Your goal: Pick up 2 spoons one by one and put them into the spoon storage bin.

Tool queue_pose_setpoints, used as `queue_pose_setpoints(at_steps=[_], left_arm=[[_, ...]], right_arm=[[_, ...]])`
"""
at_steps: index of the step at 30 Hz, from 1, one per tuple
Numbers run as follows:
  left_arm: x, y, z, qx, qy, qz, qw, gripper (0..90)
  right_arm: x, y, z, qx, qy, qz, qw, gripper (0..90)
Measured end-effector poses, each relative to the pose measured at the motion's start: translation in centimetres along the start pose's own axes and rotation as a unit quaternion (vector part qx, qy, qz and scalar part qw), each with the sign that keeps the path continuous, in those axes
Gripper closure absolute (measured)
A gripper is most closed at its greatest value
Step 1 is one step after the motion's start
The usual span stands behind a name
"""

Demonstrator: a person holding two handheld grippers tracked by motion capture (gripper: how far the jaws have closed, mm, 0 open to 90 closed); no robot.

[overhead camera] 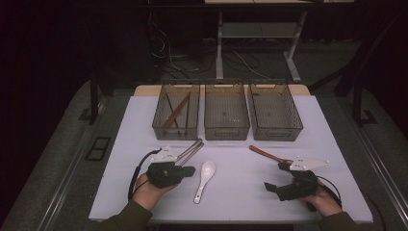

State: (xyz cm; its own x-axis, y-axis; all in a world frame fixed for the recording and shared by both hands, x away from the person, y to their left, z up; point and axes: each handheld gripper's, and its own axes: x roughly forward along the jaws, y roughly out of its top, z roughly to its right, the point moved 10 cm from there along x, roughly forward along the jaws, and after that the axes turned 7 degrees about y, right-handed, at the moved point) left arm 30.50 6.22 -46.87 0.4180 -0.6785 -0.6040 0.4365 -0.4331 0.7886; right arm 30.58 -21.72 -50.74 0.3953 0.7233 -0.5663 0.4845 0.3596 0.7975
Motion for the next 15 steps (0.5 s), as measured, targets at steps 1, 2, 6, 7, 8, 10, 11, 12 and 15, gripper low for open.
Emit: queue_pose_setpoints(at_steps=[1, 2, 6, 7, 8, 10, 11, 12, 15], left_arm=[[0.2, -0.1, 0.3, 0.000, -0.005, -0.004, 1.0000, 88.8], [0.3, -0.2, 0.6, 0.004, -0.012, -0.009, 0.9999, 88.9], [1.3, -0.5, 1.5, 0.007, -0.026, -0.021, 0.9994, 88.9], [1.5, -0.7, 1.8, 0.011, -0.029, -0.026, 0.9992, 88.9], [1.8, -0.9, 2.1, 0.015, -0.032, -0.032, 0.9989, 88.9], [2.2, -1.1, 2.6, 0.018, -0.040, -0.039, 0.9983, 88.9], [2.5, -1.2, 2.9, 0.022, -0.042, -0.044, 0.9979, 88.9], [2.7, -1.3, 3.1, 0.023, -0.045, -0.046, 0.9977, 88.9], [3.3, -1.7, 3.7, 0.027, -0.055, -0.057, 0.9965, 88.9]], right_arm=[[0.0, 0.0, 0.0, 0.000, 0.000, 0.000, 1.0000, 6.2], [0.0, 0.0, 0.0, 0.000, 0.000, 0.001, 1.0000, 6.2], [0.1, 0.0, 0.1, -0.001, 0.000, -0.001, 1.0000, 6.2], [0.1, 0.0, 0.1, 0.000, 0.000, 0.000, 1.0000, 6.2], [0.1, 0.0, 0.1, -0.001, 0.000, 0.000, 1.0000, 6.2], [0.1, 0.0, 0.1, -0.001, 0.000, -0.001, 1.0000, 6.2], [0.1, 0.0, 0.0, -0.001, 0.000, -0.001, 1.0000, 6.2], [0.1, 0.0, 0.0, -0.001, 0.000, -0.001, 1.0000, 6.2], [0.1, 0.0, 0.0, -0.001, 0.000, -0.002, 1.0000, 6.2]])
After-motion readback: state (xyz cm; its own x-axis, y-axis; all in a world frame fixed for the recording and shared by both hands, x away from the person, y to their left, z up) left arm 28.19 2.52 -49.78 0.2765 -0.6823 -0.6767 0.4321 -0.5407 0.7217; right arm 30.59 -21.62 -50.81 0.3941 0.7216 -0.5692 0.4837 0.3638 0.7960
